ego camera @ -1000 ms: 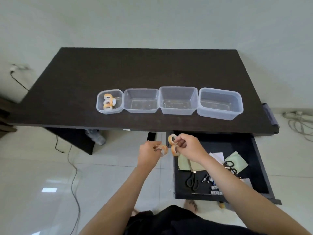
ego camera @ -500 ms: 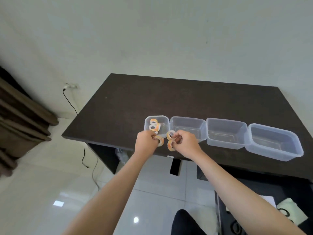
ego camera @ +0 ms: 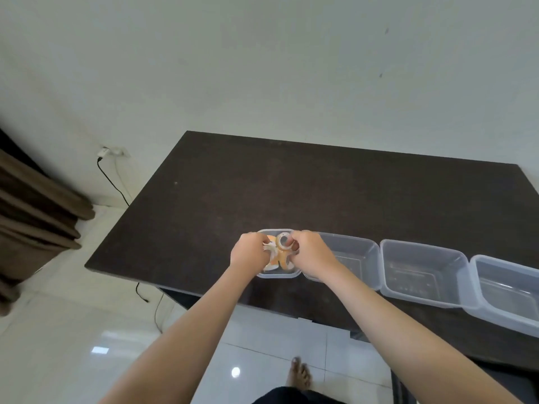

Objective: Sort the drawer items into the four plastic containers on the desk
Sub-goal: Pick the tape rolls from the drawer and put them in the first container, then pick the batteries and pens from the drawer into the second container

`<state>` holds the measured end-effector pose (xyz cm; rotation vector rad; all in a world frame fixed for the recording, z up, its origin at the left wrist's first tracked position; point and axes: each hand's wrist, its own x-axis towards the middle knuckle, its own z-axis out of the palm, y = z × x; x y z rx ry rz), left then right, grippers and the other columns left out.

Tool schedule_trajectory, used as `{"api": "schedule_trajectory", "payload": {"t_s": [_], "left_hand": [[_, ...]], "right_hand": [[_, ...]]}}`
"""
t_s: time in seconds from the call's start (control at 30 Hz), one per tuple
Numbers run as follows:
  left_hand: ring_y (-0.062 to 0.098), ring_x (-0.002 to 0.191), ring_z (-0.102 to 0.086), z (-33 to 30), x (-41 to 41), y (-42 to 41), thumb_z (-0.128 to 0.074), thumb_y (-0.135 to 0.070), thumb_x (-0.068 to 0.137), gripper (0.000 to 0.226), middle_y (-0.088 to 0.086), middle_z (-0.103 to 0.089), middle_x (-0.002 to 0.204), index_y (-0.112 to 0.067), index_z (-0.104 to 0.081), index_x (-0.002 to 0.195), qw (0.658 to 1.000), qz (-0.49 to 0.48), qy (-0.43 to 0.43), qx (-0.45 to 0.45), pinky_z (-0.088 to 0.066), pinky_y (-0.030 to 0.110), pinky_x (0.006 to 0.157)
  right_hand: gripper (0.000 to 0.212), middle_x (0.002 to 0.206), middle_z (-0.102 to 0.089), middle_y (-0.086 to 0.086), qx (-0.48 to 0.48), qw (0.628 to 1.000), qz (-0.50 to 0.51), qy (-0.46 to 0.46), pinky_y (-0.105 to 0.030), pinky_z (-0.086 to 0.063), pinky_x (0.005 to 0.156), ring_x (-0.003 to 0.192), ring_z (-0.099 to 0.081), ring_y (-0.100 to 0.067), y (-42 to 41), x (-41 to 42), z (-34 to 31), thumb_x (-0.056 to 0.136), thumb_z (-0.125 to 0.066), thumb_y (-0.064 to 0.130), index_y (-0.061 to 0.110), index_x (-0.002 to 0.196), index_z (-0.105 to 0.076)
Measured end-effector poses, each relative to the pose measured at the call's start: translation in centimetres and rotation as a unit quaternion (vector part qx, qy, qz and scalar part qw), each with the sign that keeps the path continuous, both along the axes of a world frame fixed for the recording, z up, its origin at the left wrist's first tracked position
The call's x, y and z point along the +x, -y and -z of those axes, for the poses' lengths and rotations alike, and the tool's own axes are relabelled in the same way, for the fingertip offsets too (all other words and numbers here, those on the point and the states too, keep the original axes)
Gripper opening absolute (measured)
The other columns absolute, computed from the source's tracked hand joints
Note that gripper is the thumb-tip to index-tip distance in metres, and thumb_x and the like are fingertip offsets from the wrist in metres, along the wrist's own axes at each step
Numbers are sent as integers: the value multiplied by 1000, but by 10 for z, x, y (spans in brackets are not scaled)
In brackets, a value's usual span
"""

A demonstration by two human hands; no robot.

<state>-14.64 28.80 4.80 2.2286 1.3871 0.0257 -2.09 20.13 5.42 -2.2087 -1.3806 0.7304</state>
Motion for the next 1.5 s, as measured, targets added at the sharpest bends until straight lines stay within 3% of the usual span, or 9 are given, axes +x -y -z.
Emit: {"api": "schedule_trajectory", "payload": {"t_s": [0.13, 0.3, 0.4, 0.57, 0.73, 0.97, 1.13, 1.23, 1.5], "left_hand": [[22, 89, -65, 6, -1, -3, -58, -13, 75, 40, 0, -70, 100, -24, -64, 113, 998, 26, 24, -60, -55, 32, 74], [19, 100, -64, 8, -11, 6, -71, -18, 73, 54, 4, -67, 113, -22, -57, 125, 984, 48, 93, -141, -51, 32, 92], [20, 110, -59, 6, -20, 18, -71, -17, 75, 60, 4, -62, 123, -18, -51, 131, 986, 47, 99, -123, -47, 27, 91], [19, 117, -53, 1, -46, 55, -67, -19, 82, 52, 3, -56, 130, -17, -52, 132, 988, 27, 142, -58, -39, 21, 90], [19, 123, -50, 9, -64, 114, -65, -22, 86, 51, 4, -55, 132, -14, -49, 134, 985, 21, 164, -44, -39, 26, 100], [22, 126, -50, 31, -60, 205, -60, -21, 88, 48, 6, -54, 136, -11, -49, 134, 983, 83, 132, -92, -35, 28, 107], [19, 124, -51, 49, -33, 270, -58, -25, 91, 46, 4, -54, 135, -13, -48, 134, 972, 135, 134, -139, -37, 25, 102], [16, 123, -50, 58, -11, 308, -56, -26, 91, 45, 2, -53, 135, -15, -48, 134, 964, 168, 130, -156, -37, 22, 100], [18, 110, -57, 91, 70, 396, -58, -20, 89, 37, 4, -58, 124, -13, -56, 125, 958, 186, 82, -202, -47, 27, 96]], "right_hand": [[34, 107, -66, -10, -25, 999, -28, 8, -36, -53, 74, 94, -62, -28, -3, 4, 1, 80, -54, -1, 15, 106, -67], [42, 112, -66, -5, -8, 1000, -10, 1, -35, -54, 73, 94, -63, -24, 0, 8, 5, 79, -57, -2, 23, 111, -66], [43, 114, -64, -5, 16, 1000, 11, -6, -32, -53, 71, 97, -63, -24, 8, 5, 5, 79, -60, 0, 22, 116, -64], [38, 111, -67, -3, 56, 998, 31, -13, -41, -55, 83, 100, -63, -23, 48, -12, 3, 79, -65, 6, 22, 114, -64], [37, 116, -66, 4, 71, 996, 45, -39, -34, -51, 90, 104, -61, -13, 117, -37, 7, 83, -66, 15, 24, 119, -61], [35, 117, -64, 2, 42, 995, 70, -62, -29, -49, 91, 106, -60, -14, 229, -51, 27, 86, -65, 17, 20, 120, -60], [37, 116, -64, 3, 26, 990, 124, -58, -28, -50, 88, 100, -59, -11, 301, -36, 43, 86, -66, 21, 19, 122, -60], [33, 111, -66, 2, 13, 987, 150, -55, -30, -52, 85, 92, -60, -13, 338, -14, 55, 84, -67, 21, 20, 117, -62], [32, 112, -66, 0, -73, 980, 174, -55, -29, -50, 87, 94, -61, -16, 429, 76, 93, 83, -67, 20, 18, 115, -63]]}}
